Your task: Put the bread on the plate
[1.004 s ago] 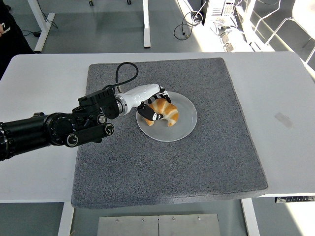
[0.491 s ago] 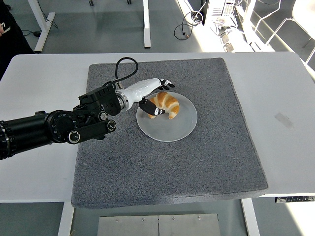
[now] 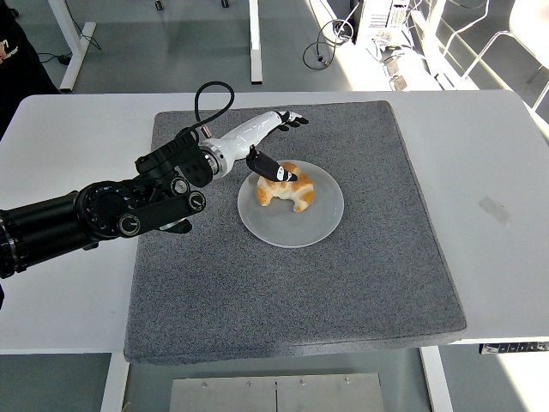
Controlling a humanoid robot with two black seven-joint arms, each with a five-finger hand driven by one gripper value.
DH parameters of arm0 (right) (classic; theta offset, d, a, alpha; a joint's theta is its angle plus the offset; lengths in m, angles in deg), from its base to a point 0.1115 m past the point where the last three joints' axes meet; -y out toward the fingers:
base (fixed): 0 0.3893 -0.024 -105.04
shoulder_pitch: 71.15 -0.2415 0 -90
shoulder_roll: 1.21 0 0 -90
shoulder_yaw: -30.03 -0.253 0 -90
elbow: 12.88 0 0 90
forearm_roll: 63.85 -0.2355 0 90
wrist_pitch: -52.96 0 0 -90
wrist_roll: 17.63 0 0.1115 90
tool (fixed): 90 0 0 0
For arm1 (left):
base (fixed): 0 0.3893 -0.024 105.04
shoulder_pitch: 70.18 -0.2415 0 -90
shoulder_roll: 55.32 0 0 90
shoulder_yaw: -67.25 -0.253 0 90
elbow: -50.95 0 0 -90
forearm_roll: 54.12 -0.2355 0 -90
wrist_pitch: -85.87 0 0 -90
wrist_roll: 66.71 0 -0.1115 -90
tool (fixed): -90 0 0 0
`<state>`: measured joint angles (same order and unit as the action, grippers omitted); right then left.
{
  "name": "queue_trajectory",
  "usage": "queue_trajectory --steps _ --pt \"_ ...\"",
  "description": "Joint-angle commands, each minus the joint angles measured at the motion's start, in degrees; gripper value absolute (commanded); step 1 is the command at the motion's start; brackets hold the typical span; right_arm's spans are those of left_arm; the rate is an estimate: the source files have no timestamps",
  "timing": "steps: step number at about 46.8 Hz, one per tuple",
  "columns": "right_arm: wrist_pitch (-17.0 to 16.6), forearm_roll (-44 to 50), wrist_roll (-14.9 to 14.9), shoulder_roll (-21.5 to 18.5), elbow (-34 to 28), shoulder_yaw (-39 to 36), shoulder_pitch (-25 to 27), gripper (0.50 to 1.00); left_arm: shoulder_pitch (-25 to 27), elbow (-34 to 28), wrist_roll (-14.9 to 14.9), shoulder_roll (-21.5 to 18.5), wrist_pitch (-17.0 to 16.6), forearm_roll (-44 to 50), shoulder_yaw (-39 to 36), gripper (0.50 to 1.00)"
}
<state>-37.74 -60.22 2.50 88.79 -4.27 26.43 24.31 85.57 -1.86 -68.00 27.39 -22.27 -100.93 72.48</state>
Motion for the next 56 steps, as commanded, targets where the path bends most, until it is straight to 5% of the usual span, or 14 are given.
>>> queue_trajectory --steps 1,9,38,56 --pt "0.0 0.1 0.0 0.0 0.0 0.0 0.0 1.000 -0.4 0.0 -1.6 -0.1 -1.9 3.1 2.8 0.918" --pt "0.0 0.0 0.0 0.0 0.0 0.0 0.0 1.000 -2.5 0.6 -7.0 -1.1 -5.6 10.8 7.7 0.918" --pt "0.0 0.0 0.0 0.0 0.0 0.0 0.0 1.000 -8.9 10.8 -18.5 0.1 -5.3 38.5 29.4 0.916" --pt "0.0 0.0 0.0 0.0 0.0 0.0 0.0 1.000 -13.5 12.3 -24.1 0.2 2.0 40.9 38.4 0.910"
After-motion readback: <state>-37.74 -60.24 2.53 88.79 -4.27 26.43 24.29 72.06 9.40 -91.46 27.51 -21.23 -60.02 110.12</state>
